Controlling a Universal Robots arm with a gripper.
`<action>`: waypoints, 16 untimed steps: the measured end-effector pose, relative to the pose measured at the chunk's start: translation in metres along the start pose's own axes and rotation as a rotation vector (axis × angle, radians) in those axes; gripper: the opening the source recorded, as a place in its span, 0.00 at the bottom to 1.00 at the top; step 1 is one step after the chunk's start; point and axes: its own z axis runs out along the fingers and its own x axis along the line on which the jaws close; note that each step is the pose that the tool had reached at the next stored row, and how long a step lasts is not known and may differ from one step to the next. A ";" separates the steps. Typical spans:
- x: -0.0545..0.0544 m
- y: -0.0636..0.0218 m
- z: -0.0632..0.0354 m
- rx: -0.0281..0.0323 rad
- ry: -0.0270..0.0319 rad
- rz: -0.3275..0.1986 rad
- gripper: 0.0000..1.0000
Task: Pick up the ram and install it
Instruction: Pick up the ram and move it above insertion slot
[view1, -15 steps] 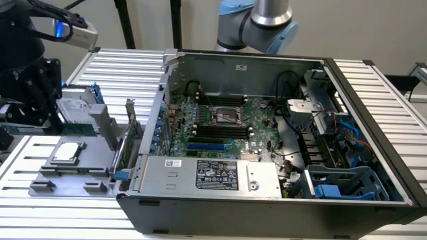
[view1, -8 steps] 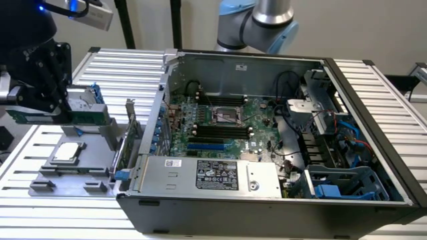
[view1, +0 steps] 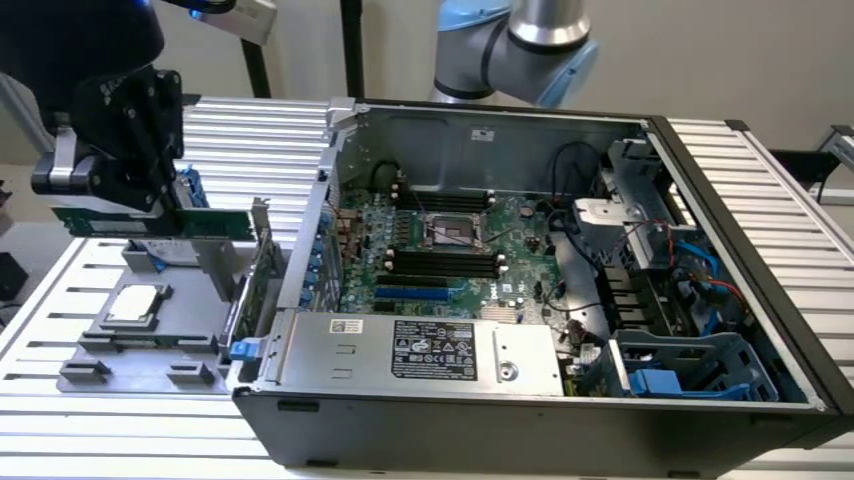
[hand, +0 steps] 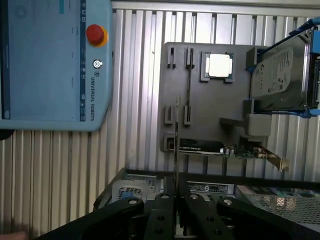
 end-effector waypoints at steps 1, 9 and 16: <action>0.000 -0.0040 -0.0007 0.0001 -0.0022 0.000 0.14; 0.000 -0.0352 -0.0050 0.0008 -0.0190 -0.001 0.14; -0.001 -0.0637 -0.0066 0.0011 -0.0283 -0.001 0.14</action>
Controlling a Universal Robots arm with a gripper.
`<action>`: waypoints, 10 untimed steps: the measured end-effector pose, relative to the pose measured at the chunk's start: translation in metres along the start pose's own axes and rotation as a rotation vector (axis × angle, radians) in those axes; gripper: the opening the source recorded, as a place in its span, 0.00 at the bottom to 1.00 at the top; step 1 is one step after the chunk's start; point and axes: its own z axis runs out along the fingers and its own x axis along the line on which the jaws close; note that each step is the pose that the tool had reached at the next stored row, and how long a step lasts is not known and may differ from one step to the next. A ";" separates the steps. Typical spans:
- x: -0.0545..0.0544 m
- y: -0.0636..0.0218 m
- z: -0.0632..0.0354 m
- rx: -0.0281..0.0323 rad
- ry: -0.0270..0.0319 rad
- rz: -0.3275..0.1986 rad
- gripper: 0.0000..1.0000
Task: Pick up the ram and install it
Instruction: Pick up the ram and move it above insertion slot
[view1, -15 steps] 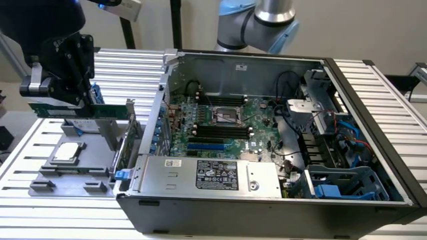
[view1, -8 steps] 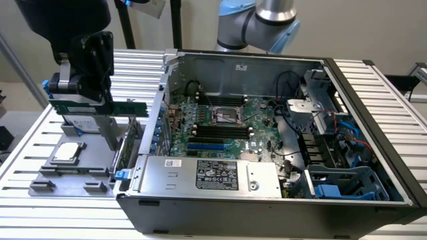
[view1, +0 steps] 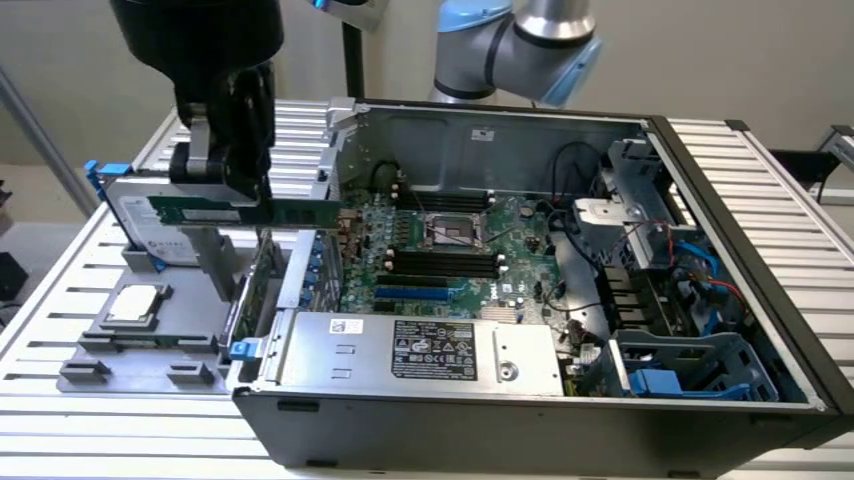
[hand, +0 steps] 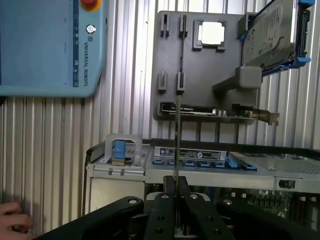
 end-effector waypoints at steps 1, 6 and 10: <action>0.000 -0.0038 -0.0001 0.0001 -0.0008 0.000 0.14; -0.004 -0.0218 -0.0004 0.0002 -0.0034 0.000 0.14; -0.010 -0.0334 -0.0007 0.0001 -0.0038 0.000 0.14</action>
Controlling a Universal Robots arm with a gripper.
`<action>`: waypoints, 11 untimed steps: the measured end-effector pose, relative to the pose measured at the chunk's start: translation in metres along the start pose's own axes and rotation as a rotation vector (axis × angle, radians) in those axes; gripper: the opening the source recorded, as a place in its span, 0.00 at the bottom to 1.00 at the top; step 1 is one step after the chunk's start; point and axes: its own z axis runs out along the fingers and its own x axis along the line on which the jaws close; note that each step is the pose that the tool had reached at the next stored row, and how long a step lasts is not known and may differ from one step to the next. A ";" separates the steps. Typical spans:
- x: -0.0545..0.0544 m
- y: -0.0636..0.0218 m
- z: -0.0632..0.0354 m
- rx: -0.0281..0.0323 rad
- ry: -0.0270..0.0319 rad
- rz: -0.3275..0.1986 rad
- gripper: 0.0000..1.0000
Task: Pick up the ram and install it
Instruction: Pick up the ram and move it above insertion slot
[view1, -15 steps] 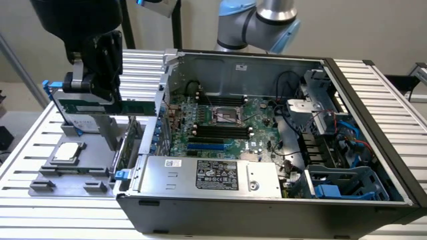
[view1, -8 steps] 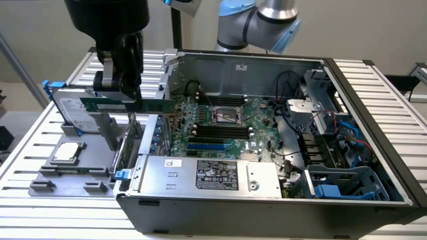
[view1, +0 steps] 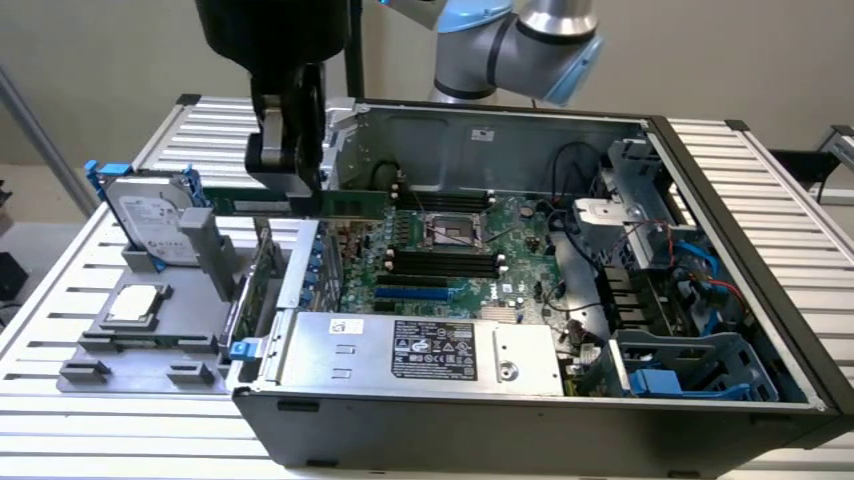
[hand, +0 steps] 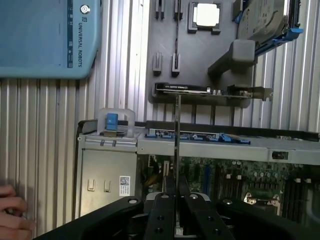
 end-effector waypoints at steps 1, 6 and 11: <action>-0.002 -0.0027 0.0000 0.0001 -0.0001 0.000 0.14; -0.013 -0.0154 0.0001 0.0000 -0.0001 0.000 0.14; -0.026 -0.0269 0.0010 0.0001 -0.0001 0.000 0.14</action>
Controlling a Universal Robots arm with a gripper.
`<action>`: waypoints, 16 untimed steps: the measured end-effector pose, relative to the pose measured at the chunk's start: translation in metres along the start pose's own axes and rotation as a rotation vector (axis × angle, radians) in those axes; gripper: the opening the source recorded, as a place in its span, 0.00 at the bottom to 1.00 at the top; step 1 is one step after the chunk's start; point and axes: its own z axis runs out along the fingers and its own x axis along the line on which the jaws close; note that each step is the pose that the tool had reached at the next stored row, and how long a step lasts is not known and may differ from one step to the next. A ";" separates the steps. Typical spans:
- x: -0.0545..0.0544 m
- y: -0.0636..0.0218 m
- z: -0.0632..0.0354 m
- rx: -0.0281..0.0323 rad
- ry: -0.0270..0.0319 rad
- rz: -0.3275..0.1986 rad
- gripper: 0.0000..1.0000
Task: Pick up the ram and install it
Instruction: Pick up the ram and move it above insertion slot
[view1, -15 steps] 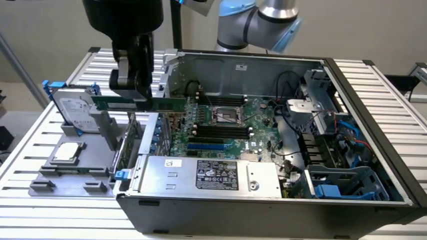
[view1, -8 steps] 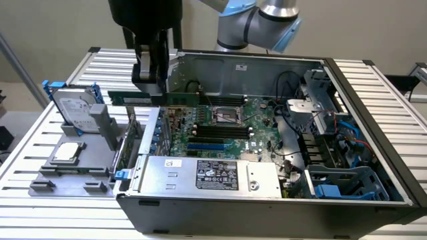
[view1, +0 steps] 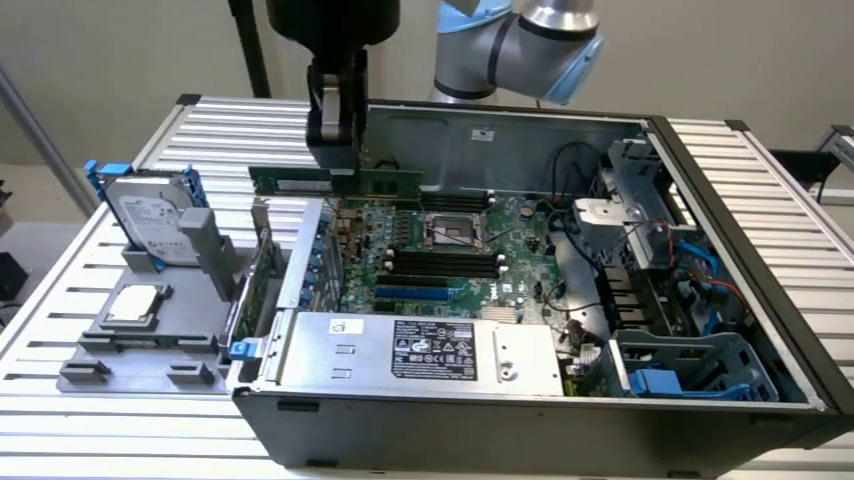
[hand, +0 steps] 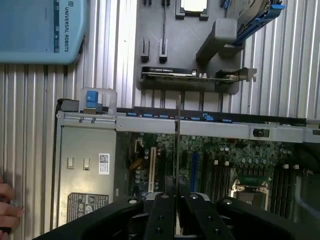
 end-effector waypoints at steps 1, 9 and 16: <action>-0.003 -0.0023 0.0002 0.0000 0.0000 0.000 0.14; -0.027 -0.0202 0.0043 -0.0001 0.0001 0.000 0.14; -0.050 -0.0358 0.0098 -0.0001 0.0001 0.000 0.14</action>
